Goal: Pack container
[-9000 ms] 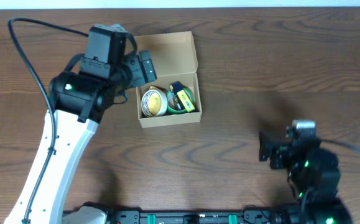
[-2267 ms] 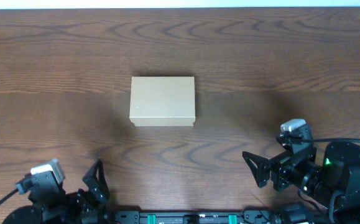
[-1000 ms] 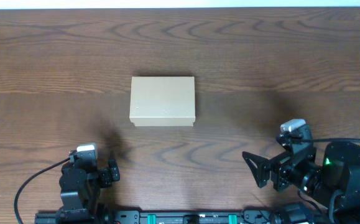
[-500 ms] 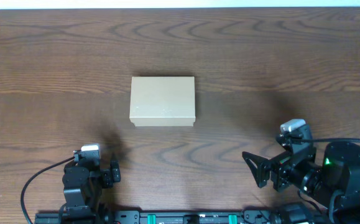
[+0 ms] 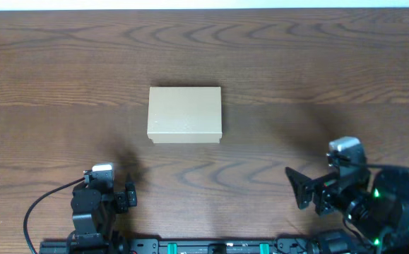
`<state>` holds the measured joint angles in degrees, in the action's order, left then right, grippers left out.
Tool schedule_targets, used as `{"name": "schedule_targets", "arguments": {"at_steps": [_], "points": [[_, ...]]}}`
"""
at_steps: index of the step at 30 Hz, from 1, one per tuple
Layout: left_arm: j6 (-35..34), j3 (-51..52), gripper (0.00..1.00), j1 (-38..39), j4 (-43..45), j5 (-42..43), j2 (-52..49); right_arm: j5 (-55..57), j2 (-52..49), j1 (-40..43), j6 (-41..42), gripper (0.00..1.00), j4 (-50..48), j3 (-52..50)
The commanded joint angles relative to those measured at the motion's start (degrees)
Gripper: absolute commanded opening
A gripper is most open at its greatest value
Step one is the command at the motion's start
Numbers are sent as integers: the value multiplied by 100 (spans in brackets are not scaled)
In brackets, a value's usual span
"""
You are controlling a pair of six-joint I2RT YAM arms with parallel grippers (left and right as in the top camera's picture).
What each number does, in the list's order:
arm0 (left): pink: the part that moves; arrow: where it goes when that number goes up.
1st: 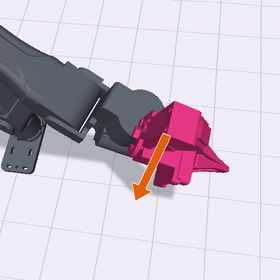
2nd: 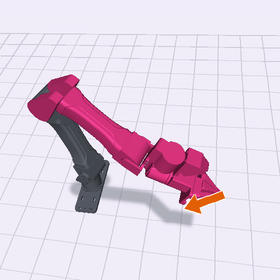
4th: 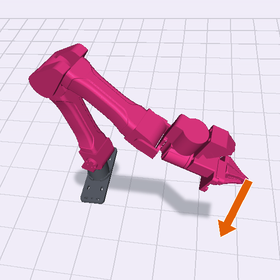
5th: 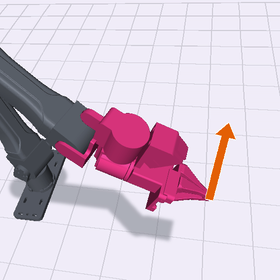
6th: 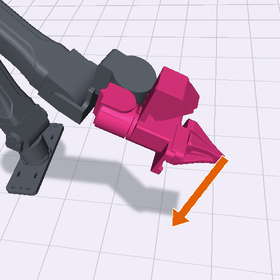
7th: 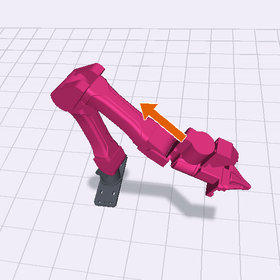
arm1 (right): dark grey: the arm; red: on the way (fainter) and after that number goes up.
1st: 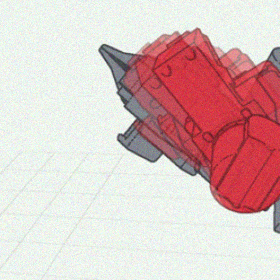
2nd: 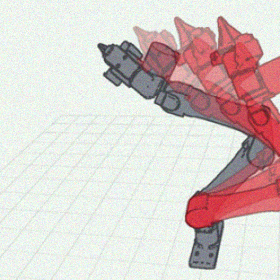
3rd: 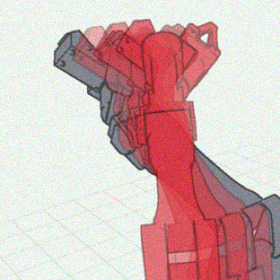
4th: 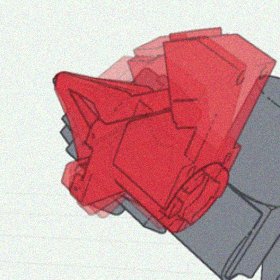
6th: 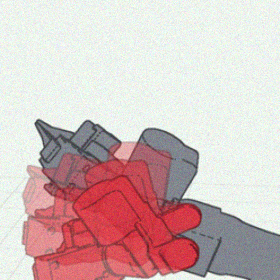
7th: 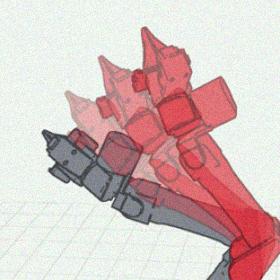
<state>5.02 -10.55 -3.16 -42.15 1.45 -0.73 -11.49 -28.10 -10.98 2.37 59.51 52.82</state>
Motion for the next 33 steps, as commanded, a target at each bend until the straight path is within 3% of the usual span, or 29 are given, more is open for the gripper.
{"name": "schedule_targets", "arguments": {"at_steps": [1,5,13,20,25,33], "points": [[120,118,95,31,-46,-39,50,1023,468,20,-109,99,-166,-555],[120,118,95,31,-46,-39,50,1021,1141,20,-647,99,-647,-1532],[120,118,95,31,-46,-39,50,970,2282,118,-713,99,-1541,-3394],[120,118,95,28,-46,-39,50,951,2782,138,-640,99,-1517,-3995],[120,118,95,31,-46,-39,50,955,2780,160,208,99,-1521,-4312],[120,118,95,31,-46,-39,50,955,2778,157,208,99,-1528,-4308]]}}
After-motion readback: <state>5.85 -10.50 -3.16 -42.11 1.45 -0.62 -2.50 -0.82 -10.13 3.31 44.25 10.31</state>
